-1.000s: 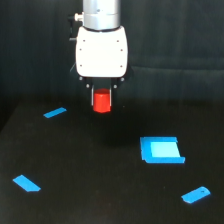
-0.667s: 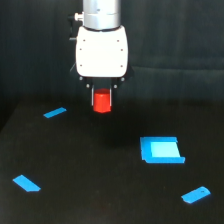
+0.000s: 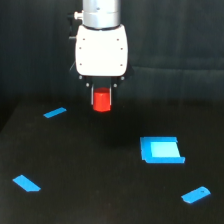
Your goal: Pick up the red object from the table
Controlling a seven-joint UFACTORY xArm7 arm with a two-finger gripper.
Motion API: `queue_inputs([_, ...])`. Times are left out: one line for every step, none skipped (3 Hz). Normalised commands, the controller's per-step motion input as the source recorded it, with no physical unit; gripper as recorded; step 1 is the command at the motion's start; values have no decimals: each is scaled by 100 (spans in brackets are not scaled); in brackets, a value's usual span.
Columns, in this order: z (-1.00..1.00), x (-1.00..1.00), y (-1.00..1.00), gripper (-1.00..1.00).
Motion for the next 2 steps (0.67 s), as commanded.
queue_inputs([16, -6, -2, -100])
queue_inputs([7, -4, -3, -96])
